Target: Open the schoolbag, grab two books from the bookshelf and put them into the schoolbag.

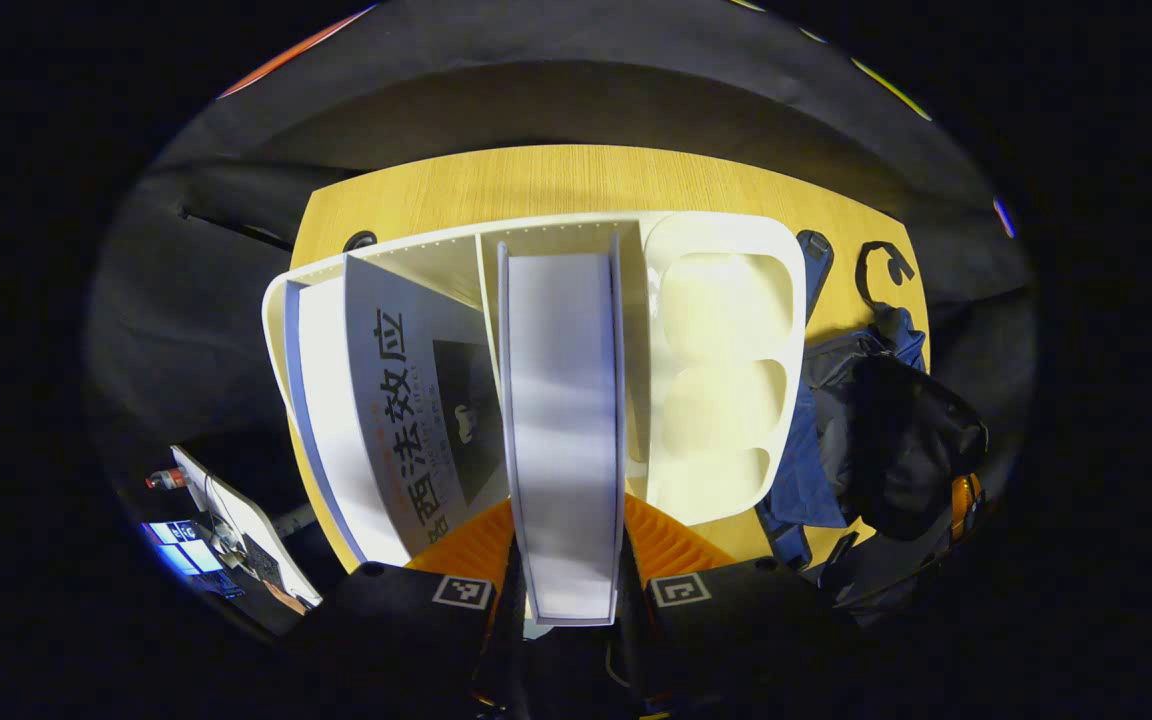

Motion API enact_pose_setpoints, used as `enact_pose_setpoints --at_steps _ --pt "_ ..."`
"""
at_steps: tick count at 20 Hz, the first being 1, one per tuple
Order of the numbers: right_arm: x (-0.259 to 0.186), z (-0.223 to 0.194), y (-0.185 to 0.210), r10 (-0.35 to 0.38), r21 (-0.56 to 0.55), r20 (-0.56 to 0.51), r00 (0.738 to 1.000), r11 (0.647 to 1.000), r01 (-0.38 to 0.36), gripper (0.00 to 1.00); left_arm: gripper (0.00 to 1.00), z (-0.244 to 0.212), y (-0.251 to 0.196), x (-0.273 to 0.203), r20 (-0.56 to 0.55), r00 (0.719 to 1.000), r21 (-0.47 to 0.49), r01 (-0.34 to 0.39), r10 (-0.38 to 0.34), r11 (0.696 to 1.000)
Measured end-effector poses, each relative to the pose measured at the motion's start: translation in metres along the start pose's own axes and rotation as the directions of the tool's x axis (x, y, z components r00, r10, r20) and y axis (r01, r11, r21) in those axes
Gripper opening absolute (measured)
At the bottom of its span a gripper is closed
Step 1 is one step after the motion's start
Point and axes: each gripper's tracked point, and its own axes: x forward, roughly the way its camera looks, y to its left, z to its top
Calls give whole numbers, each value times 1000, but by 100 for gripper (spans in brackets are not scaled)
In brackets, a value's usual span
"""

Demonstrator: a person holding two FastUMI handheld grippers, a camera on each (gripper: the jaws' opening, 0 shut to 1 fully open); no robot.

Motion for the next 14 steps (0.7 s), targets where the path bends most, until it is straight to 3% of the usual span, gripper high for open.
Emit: enact_pose_setpoints --at_steps 1,5,6,10,13,14 --pt "0 0 0 0 -3 0 1000 1000 0 0 42 0 1 -3 8 1000 0 2 -2 1000" --pt "0 1 2 11 -12 2 1000 1000 -11 0 44 -12 9 -27 49 999 16 7 -7 1000" --pt "-1 1 2 11 -19 3 1000 1000 -11 0 40 -20 11 -37 59 998 22 14 -15 1000" --pt "-2 2 3 13 -44 8 1000 999 -12 0 42 -52 12 -85 95 991 23 92 -94 995" --pt "-4 -1 6 8 -63 10 1000 998 -8 0 37 -73 21 -125 148 980 21 129 -131 991" --pt "-4 0 7 8 -66 10 1000 998 -7 0 41 -80 21 -136 166 975 15 146 -147 989"
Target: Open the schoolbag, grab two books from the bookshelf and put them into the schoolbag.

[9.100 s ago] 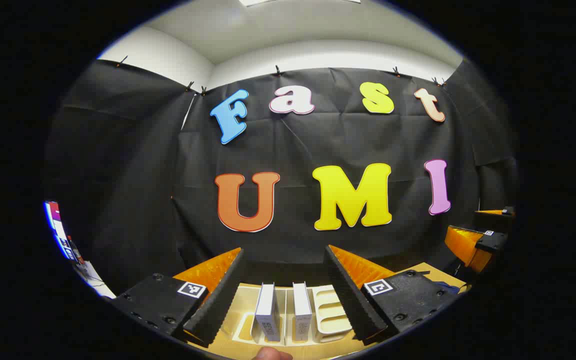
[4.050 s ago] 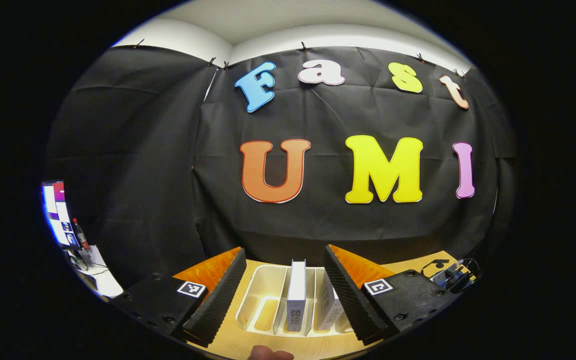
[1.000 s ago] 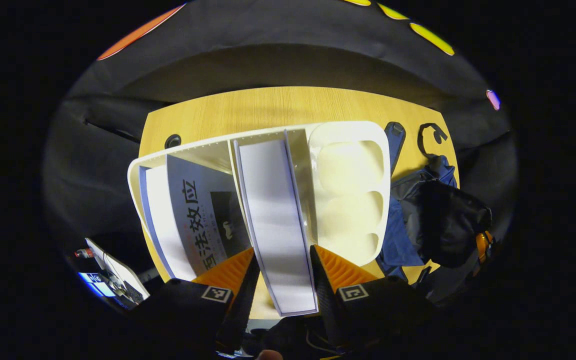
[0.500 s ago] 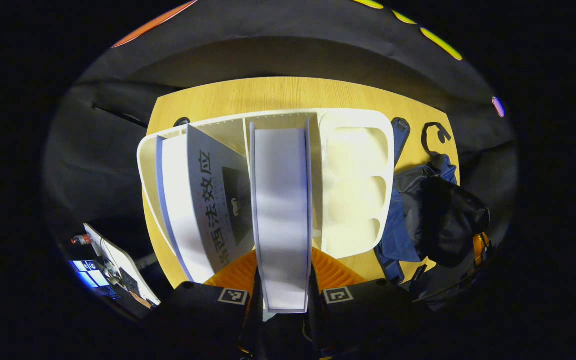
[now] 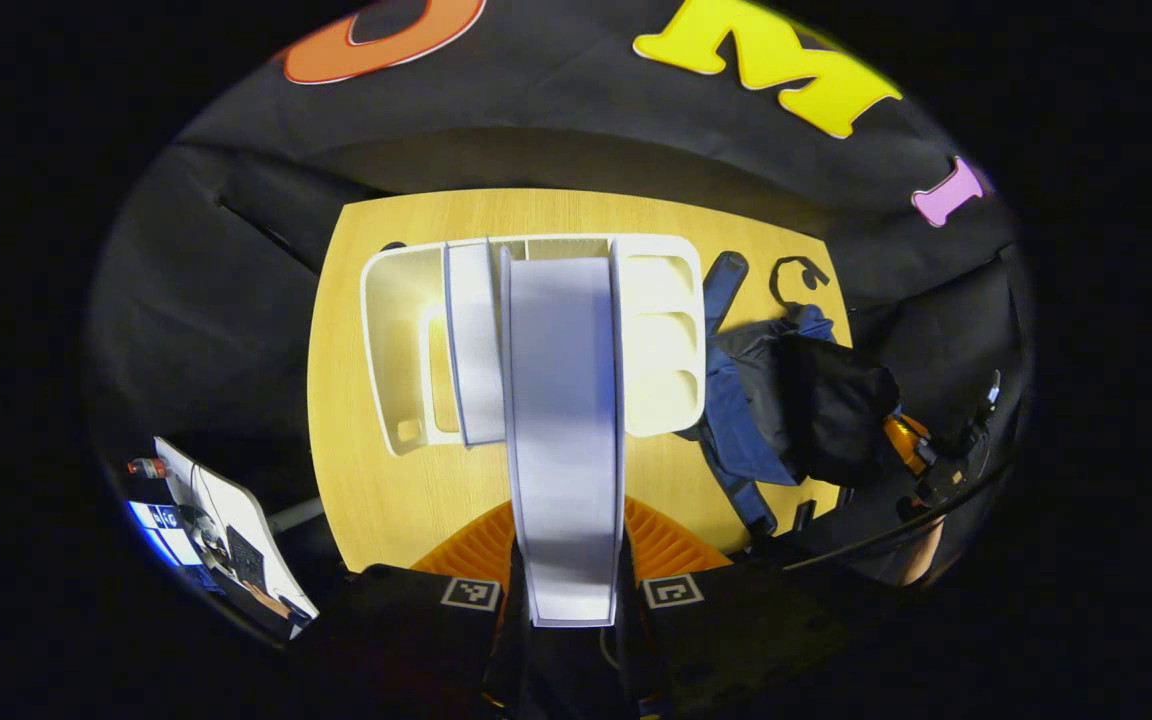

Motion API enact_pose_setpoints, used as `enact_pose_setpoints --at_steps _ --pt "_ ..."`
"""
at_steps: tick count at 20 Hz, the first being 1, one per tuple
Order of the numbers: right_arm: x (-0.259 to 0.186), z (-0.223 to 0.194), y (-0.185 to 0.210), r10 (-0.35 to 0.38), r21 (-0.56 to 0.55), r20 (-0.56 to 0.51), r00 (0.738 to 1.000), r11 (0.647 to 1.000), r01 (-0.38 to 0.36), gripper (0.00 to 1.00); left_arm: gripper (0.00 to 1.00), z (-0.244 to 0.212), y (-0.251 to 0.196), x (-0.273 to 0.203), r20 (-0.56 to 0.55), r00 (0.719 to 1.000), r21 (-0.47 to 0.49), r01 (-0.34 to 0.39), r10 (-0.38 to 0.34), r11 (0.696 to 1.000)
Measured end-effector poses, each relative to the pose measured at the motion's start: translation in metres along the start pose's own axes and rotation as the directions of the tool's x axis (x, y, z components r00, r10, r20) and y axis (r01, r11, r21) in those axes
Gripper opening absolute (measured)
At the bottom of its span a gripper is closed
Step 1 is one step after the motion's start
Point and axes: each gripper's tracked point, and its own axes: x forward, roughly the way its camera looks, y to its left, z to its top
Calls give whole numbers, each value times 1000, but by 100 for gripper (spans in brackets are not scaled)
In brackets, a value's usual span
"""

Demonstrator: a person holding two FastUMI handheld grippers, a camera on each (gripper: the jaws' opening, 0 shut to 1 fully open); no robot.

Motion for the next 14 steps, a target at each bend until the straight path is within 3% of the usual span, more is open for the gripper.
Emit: enact_pose_setpoints --at_steps 3,6,10,14 --pt "0 -1 4 -4 -8 -4 1000 1000 4 0 38 -8 -16 -27 64 995 -28 83 -81 996" --pt "-3 0 4 -7 5 -4 1000 1000 7 0 38 -15 -50 -39 123 970 -23 214 -209 977" --pt "-6 2 4 -12 36 7 1000 999 11 0 37 -22 -113 -25 149 900 -44 419 -409 907" --pt "-8 5 -7 -59 11 14 998 998 58 0 38 -31 -182 22 159 842 -7 523 -515 853"
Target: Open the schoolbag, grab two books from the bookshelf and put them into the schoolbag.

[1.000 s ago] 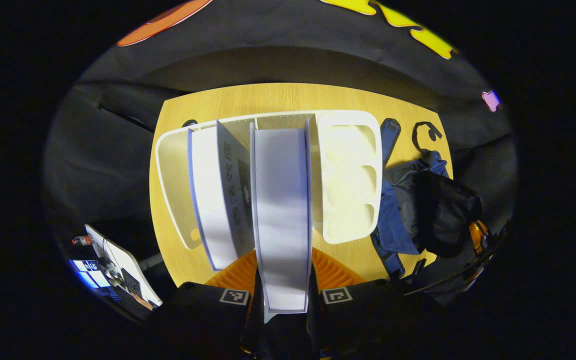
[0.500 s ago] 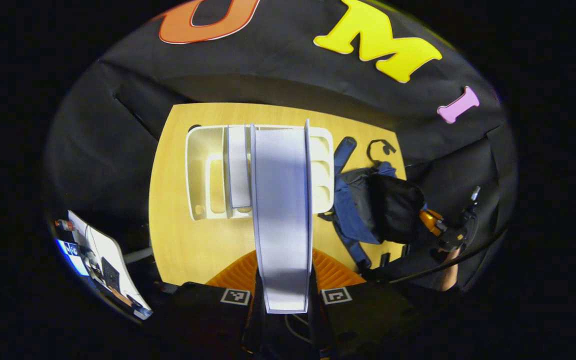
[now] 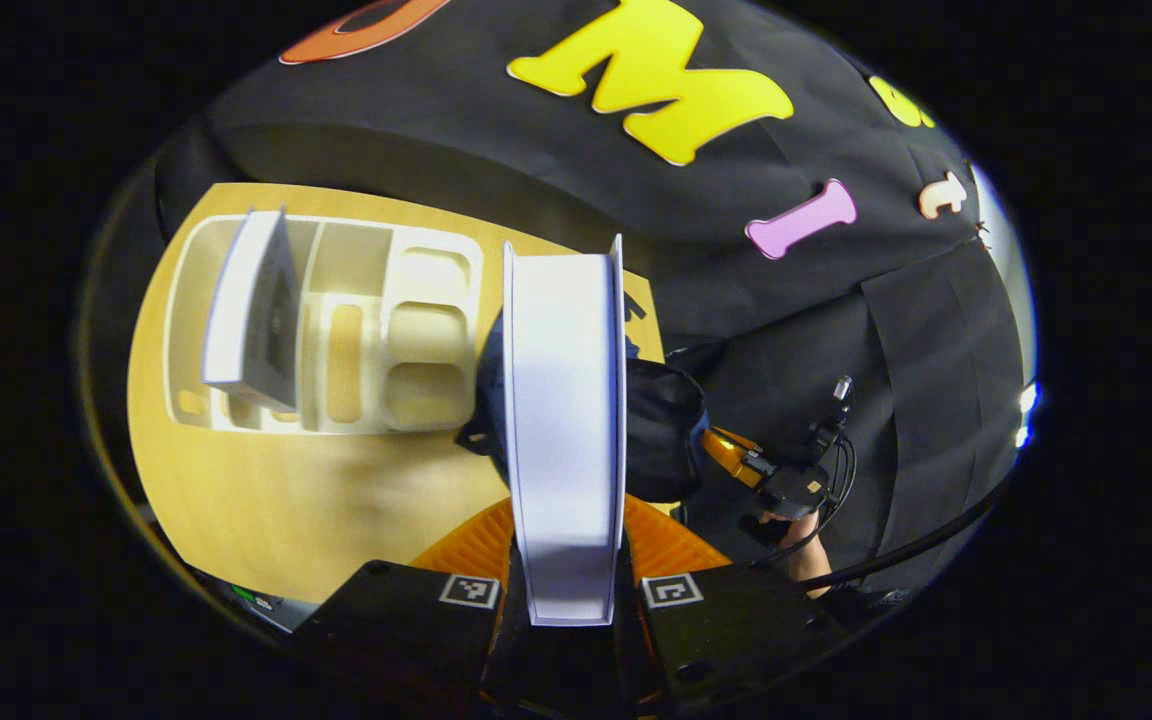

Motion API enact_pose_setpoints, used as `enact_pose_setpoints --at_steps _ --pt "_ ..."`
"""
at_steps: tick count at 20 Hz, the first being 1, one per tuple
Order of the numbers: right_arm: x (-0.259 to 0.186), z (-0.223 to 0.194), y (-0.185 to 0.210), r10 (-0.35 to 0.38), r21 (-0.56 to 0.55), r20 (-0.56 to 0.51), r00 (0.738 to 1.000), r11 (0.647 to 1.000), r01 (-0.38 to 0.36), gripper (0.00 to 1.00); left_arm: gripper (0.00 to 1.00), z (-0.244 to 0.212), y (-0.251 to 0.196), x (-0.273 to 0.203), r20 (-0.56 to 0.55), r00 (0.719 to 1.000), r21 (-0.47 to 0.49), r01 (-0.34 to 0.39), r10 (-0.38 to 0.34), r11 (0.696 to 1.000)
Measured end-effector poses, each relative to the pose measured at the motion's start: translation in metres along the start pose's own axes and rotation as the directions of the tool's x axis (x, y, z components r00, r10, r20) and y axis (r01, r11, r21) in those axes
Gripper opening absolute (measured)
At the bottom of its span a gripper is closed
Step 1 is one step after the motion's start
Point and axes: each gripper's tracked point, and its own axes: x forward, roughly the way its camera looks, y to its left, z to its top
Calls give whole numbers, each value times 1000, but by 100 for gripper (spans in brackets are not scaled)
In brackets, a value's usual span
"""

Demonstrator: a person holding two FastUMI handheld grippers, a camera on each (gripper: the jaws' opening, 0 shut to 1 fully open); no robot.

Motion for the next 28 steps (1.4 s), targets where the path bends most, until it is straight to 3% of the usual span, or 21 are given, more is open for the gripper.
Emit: enact_pose_setpoints --at_steps 2,3,4,8,14,18,20,23,28 --pt "9 -8 5 18 26 -19 1000 999 -18 0 38 -19 -4 44 2 1000 10 6 -6 1000" --pt "16 -19 10 28 26 -52 998 999 -27 0 43 -31 4 61 -27 999 36 -39 39 999" --pt "20 -30 15 42 27 -73 996 999 -40 0 38 -41 10 73 -51 996 41 -65 67 997" --pt "20 -45 34 79 0 -88 993 997 -79 0 37 -49 9 89 -90 995 -57 -35 30 998" --pt "12 -46 64 99 5 -74 992 995 -99 2 38 -44 13 93 -71 997 -43 -33 30 999" --pt "1 -55 101 120 17 -79 990 993 -119 99 38 -41 10 99 -60 998 -29 -29 27 999" --pt "-8 -62 123 139 2 -89 986 990 -139 97 37 -41 8 100 -58 998 -15 -24 23 1000" --pt "-12 -70 145 108 -50 -105 989 992 -113 98 37 -39 5 101 -55 998 -10 -15 14 1000" --pt "13 -93 154 -64 -187 -114 991 981 42 97 37 -38 2 100 -56 998 -5 -10 9 1000"
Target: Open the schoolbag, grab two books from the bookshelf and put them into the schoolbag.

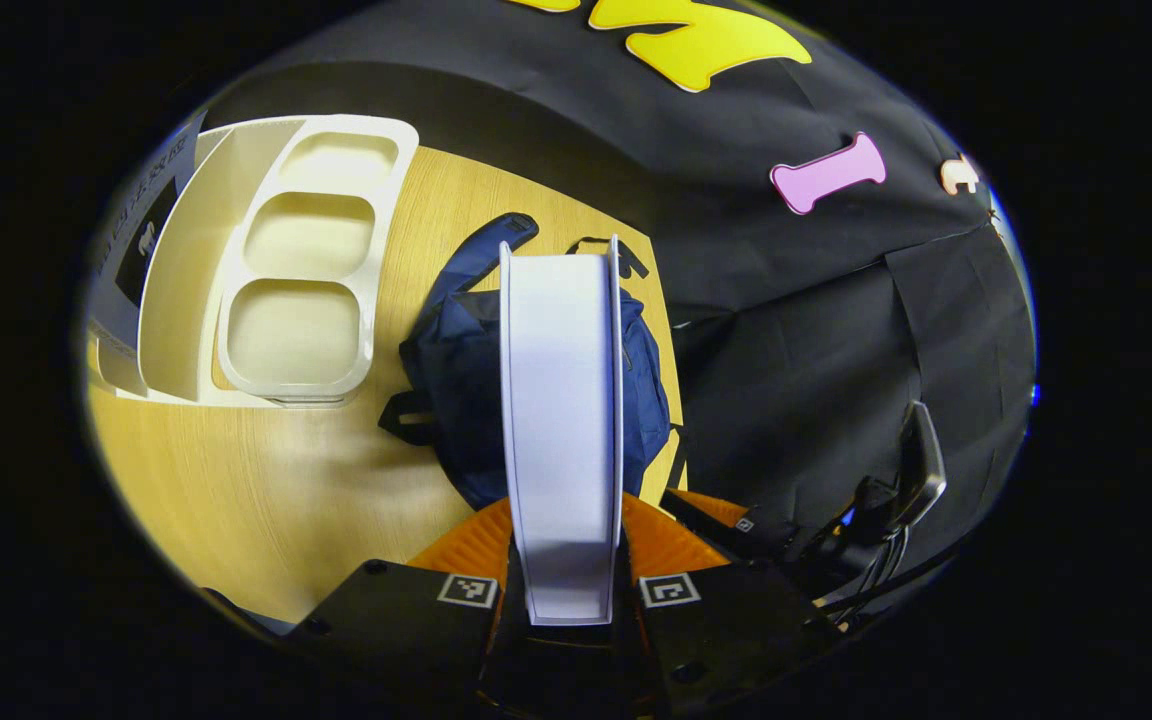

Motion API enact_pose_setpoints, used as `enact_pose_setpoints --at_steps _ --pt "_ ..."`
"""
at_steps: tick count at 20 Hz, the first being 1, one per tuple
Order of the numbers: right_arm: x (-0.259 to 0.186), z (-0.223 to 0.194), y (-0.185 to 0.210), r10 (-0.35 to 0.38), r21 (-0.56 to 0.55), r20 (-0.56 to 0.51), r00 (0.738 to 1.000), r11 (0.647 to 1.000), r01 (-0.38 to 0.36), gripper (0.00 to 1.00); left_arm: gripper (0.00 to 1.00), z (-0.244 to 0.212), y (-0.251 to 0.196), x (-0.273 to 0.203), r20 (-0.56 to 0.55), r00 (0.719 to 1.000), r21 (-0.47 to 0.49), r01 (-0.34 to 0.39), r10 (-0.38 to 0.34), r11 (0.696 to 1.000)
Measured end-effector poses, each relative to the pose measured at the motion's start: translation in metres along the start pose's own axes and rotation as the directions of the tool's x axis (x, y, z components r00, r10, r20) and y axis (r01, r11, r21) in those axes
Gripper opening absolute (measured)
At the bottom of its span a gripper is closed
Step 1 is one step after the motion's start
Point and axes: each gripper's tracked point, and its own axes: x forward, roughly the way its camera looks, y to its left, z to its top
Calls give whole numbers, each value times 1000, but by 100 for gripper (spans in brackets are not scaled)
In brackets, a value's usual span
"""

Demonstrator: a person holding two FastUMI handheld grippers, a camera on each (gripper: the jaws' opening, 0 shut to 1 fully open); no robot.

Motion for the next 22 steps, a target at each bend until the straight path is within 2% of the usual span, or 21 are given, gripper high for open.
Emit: enact_pose_setpoints --at_steps 3,4,7,9,10,13,15,17,22 --pt "24 -3 -7 -111 -90 0 994 990 111 96 37 1 0 0 -3 1000 7 2 -2 1000" --pt "32 -8 -9 -121 -97 -7 993 988 120 97 37 0 0 0 -4 1000 10 2 -2 1000" --pt "53 -17 -18 -152 -41 -39 988 988 150 99 37 1 -1 -1 -3 1000 5 10 -10 1000" --pt "65 -21 -23 -142 4 -55 988 990 143 95 37 1 -1 -1 -4 1000 2 13 -13 1000" --pt "69 -23 -28 -139 26 -64 988 990 141 99 37 0 -1 0 -4 1000 0 17 -17 1000" --pt "64 -21 -51 -149 53 -66 987 987 152 44 37 1 -3 1 -5 1000 -7 26 -26 1000" --pt "60 -22 -56 -97 77 -80 992 992 103 7 37 1 -2 3 -6 1000 -9 28 -28 1000" --pt "53 -15 -62 -76 59 -74 994 995 80 5 37 1 -3 3 -4 1000 -14 30 -31 999" --pt "25 2 -81 -104 -9 -21 994 995 103 3 37 2 -2 12 5 999 -37 40 -40 999"
